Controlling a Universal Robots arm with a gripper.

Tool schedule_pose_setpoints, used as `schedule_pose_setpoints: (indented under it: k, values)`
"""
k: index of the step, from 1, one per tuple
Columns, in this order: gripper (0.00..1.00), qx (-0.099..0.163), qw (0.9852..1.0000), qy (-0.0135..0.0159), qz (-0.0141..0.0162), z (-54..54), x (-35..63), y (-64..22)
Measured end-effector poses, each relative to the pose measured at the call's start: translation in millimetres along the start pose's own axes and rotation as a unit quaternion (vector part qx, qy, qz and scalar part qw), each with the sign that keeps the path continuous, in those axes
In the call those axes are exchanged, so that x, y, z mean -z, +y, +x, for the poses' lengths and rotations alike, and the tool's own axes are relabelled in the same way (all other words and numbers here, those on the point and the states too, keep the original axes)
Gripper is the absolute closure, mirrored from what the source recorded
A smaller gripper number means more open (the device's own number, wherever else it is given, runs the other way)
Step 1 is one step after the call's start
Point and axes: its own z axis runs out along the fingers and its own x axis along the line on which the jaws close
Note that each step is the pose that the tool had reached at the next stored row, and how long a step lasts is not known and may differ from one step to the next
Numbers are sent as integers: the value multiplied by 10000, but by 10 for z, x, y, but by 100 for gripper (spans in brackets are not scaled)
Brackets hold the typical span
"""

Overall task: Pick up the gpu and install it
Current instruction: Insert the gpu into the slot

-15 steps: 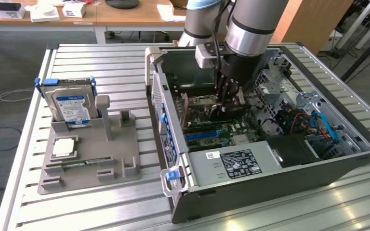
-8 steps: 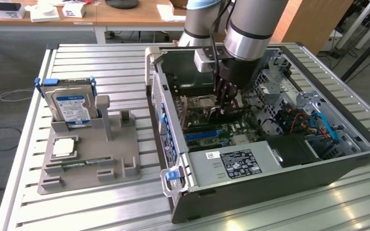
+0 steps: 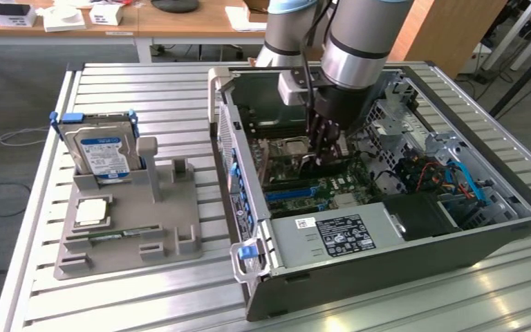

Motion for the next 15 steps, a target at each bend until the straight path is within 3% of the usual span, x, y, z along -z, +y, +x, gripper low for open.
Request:
schedule_pose_setpoints:
  k: [15]
  values:
    - [73, 0, 10000, 0, 0, 2, -76, 46]
